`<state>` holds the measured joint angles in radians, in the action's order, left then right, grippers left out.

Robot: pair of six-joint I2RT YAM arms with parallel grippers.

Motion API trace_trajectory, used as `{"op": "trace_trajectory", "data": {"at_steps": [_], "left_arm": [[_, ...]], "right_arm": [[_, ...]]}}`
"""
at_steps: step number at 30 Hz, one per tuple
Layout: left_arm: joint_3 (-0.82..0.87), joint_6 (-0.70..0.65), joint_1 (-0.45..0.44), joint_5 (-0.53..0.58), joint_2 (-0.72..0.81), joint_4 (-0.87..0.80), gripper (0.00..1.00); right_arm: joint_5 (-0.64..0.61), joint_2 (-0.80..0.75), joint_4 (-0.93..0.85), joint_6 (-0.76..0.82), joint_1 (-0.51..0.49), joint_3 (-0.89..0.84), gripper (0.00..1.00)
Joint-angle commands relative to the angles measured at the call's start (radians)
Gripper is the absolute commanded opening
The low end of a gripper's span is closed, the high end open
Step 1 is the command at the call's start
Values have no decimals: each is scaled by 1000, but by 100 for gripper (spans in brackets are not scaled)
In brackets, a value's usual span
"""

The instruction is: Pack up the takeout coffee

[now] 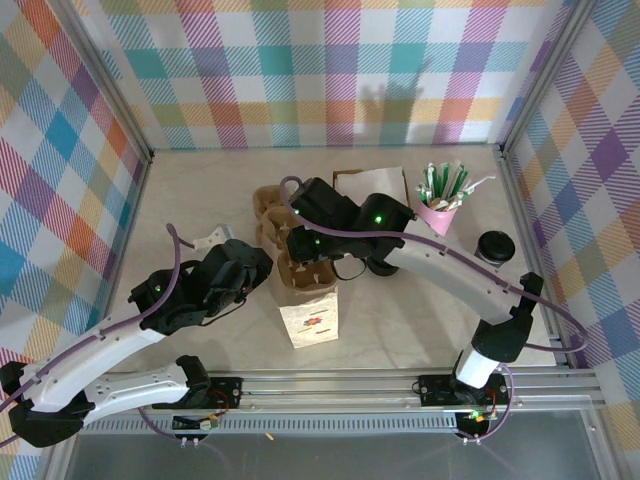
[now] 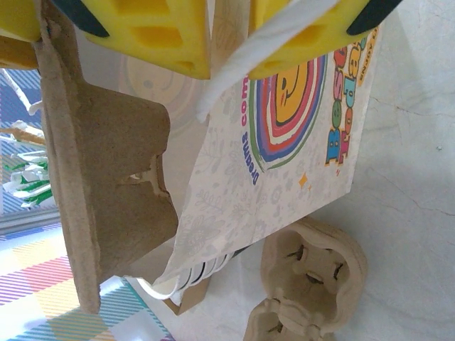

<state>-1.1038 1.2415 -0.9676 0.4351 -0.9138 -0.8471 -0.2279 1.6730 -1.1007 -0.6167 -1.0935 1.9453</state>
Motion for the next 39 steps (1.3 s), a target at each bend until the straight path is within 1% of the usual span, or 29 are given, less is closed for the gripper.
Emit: {"op": "trace_trajectory", "data": {"at_steps": [1,18,23,31,39], "left_arm": [[5,-4,-11,-6,17,-16,20],[-2,9,-11,39,11,-33,18],[-13,5,-11,42,-1,-41,18],[-11,9,-11,39,-3,-39,17],[-21,-4,-11,-1,-24,-22,13]], "right_arm": [[-4,12,-17,8,-8,4,29],[-19,-20,-63,13,-20,-3,29],[-21,-34,-52,16,-20,-27,29],[-22,-36,-46,27,-22,-49,29],[-31,3,-40,47,-20,-18,29]]}}
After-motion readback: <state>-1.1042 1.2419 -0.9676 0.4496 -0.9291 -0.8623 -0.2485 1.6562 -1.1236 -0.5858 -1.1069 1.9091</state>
